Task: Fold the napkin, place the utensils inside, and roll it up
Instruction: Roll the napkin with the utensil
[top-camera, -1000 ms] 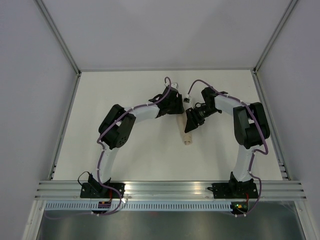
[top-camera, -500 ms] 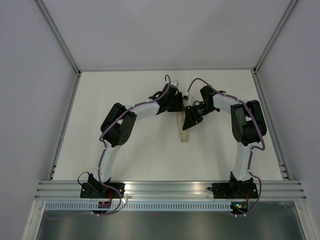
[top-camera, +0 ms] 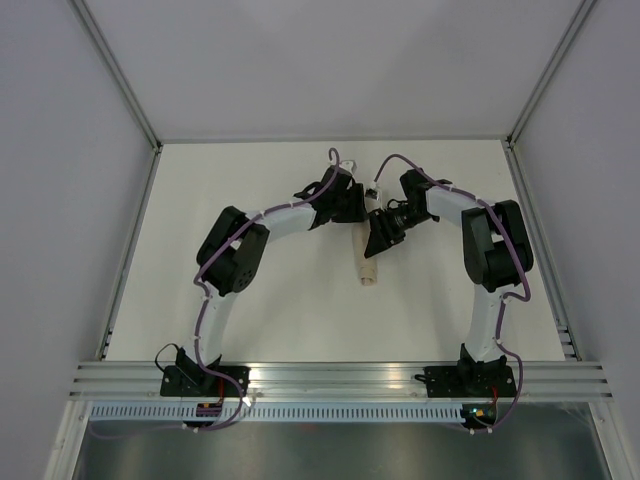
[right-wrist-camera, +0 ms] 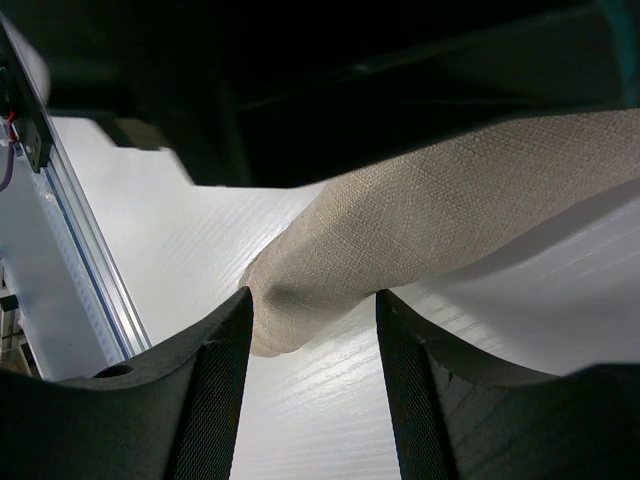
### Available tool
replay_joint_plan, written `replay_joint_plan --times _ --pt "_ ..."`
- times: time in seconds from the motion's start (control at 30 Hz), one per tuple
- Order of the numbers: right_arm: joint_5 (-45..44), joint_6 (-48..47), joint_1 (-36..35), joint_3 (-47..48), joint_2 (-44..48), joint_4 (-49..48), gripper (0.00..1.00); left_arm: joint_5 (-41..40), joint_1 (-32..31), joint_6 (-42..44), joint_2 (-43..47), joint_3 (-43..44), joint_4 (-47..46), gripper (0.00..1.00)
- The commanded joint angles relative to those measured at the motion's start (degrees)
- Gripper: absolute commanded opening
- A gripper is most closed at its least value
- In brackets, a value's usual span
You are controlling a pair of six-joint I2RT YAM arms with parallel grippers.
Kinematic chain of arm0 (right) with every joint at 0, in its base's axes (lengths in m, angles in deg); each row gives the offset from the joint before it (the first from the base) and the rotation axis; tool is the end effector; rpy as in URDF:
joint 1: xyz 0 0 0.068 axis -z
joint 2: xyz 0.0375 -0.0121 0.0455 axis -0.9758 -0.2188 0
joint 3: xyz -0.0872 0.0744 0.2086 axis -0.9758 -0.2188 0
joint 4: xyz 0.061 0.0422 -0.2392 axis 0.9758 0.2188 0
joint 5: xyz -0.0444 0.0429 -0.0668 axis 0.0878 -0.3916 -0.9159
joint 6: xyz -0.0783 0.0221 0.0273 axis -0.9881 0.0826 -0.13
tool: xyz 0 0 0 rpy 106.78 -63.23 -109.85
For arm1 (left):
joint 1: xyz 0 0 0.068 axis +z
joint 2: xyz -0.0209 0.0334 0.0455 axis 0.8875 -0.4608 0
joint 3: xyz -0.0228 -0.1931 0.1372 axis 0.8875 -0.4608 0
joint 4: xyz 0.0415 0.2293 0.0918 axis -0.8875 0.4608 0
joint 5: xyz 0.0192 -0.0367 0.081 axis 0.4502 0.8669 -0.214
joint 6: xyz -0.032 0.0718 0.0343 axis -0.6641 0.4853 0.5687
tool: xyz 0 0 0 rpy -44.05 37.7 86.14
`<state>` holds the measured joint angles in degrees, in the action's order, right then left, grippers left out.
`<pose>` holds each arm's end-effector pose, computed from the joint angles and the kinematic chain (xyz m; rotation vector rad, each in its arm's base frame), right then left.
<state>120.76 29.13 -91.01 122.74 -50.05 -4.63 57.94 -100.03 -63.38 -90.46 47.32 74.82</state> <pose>0.3406 0.1420 0.0992 -0.8648 2.5181 1.2172 0.3924 -0.3065 0.1123 0.1791 2.3629 -0.6735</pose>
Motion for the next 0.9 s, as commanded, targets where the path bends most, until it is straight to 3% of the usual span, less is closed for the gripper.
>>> replay_joint_plan --times 0.0,0.87 --pt "0.16 0.09 0.03 1.94 0.76 -1.27 0.58 0.14 0.73 2.84 6.89 -2.15 -2.97 0.57" --pt "-0.19 2.72 6.79 5.72 7.78 -2.32 0.65 0.84 1.88 3.54 13.91 -6.72 -4.82 0.57"
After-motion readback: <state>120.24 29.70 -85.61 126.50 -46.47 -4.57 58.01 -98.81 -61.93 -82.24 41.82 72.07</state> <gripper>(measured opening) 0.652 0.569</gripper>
